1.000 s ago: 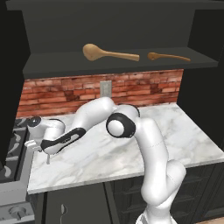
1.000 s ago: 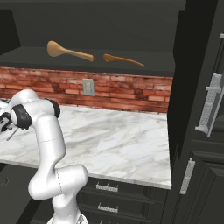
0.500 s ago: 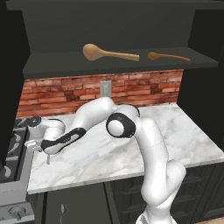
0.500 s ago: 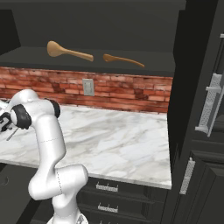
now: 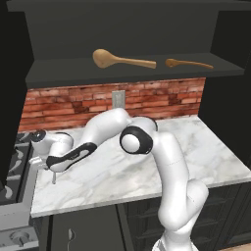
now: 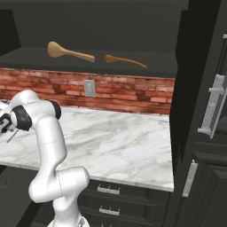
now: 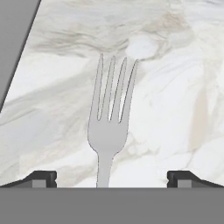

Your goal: Organize the utensils by type. Pick up the wooden spoons from the counter and place them in the open cabinet. Then pick up the metallic utensils from the counter and place them in the open drawer.

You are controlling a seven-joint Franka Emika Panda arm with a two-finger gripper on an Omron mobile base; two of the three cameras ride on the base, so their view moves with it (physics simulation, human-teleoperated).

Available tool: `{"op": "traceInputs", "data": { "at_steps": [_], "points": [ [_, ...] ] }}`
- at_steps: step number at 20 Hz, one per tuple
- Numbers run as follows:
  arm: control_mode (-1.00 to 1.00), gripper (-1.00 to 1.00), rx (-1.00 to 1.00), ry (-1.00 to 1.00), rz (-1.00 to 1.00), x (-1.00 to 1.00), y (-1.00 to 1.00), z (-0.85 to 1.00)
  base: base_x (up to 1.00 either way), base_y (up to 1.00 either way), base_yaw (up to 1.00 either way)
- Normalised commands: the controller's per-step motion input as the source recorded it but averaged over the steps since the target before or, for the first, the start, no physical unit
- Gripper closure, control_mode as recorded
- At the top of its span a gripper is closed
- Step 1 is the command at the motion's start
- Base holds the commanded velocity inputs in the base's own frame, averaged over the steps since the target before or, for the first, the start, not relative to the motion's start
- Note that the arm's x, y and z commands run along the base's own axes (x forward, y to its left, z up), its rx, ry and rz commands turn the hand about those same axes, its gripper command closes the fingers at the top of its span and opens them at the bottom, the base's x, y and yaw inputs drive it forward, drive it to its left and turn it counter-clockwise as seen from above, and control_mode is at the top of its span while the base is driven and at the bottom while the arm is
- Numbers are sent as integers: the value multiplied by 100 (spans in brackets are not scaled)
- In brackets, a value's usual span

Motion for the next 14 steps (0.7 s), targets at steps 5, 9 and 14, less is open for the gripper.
{"op": "traceInputs", "data": {
  "at_steps": [5,9,14],
  "points": [
    [-100,-100,-2,-1,-2,3,-14,3,0,0,0],
    [-100,-100,0,-6,-3,7,-9,10,0,0,0],
    [-100,-100,0,-9,-3,8,-11,8,0,0,0]
  ]
}}
